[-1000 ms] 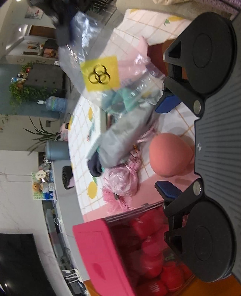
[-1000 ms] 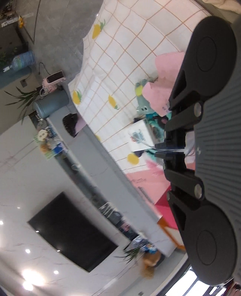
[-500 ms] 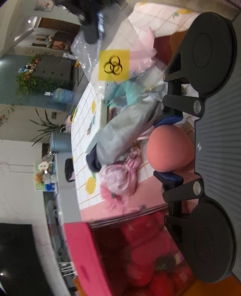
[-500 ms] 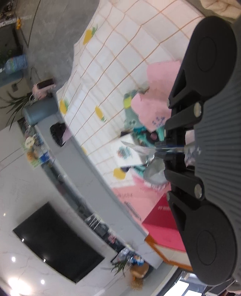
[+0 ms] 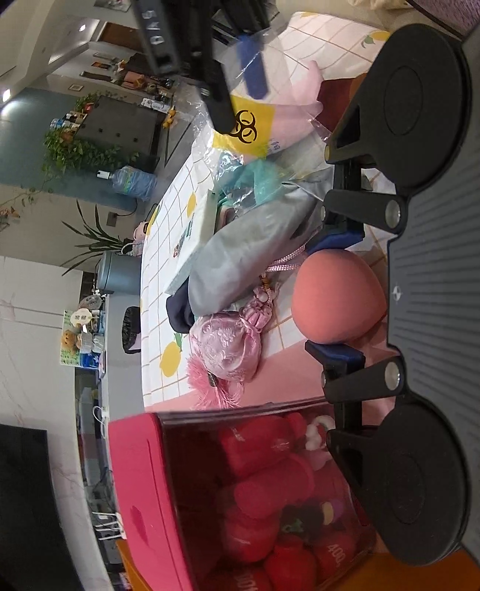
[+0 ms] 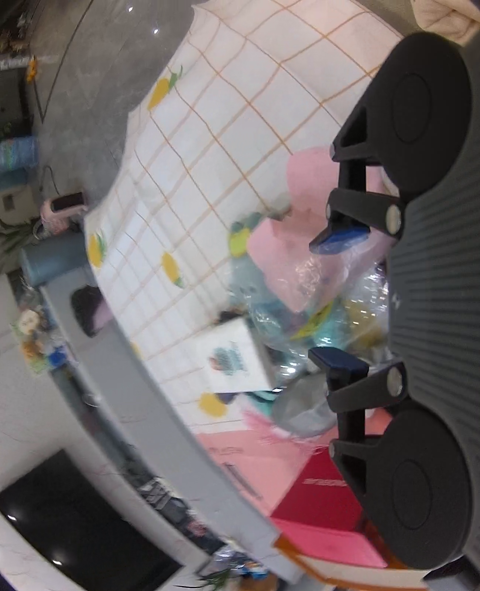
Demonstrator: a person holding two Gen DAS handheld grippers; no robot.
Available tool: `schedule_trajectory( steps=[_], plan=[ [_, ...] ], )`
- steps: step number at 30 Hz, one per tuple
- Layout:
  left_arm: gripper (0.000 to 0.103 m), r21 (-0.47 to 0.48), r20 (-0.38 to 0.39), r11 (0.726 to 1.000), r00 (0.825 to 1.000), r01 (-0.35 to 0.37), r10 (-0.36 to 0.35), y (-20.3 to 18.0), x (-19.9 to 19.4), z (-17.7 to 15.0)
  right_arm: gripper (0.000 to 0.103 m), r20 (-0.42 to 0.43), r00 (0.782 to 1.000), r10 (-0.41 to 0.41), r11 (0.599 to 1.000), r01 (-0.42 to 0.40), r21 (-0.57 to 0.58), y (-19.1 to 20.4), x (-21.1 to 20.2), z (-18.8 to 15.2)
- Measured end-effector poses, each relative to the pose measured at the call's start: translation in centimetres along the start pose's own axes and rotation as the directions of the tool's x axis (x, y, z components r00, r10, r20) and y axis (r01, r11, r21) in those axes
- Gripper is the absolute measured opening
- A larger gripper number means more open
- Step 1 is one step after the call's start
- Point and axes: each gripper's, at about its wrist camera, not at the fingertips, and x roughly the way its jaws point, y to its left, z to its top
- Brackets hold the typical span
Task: Organize soft objects
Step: 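Carry the pink ball and plastic bag over the orange box with both tools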
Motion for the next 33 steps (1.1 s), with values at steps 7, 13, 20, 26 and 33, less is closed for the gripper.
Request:
schedule_trajectory(
  steps=[7,13,20,26,33],
  plan=[
    [0.057,-0.049,0.009,0.999,1.0,-0.02,0.02,0.8,-0.4,0.3,0.005,-0.07,0.994,-0.09,0.987,0.079,-0.141,1.7,2.3,-1.0],
    [0.055,-0.089,0.023,0.996,1.0,0.011,-0.009,1.1,-1.7,0.7,0.0,-0.106,0.99,-0.094,0.993,0.086,-0.081,0.4,2.6,-1.0],
    [0.055,-0.083,0.084,0.994,0.995,0.065,-0.058,0.3,-4.5,1.5,0.0,-0.012,0.998,-0.056,0.997,0.055,-0.056,0.3,-0.5,-1.1],
    [0.055,-0.07,0.101,0.995,0.993,0.067,-0.06,-0.8,-6.4,2.4,0.0,0.038,0.998,-0.056,0.998,0.057,-0.028,0.2,-2.2,-1.0],
    [0.055,-0.111,0.129,0.994,0.992,0.011,0.003,0.0,-10.5,4.5,0.0,0.089,0.994,-0.07,0.994,0.077,-0.081,1.6,-3.1,-1.0]
  ],
)
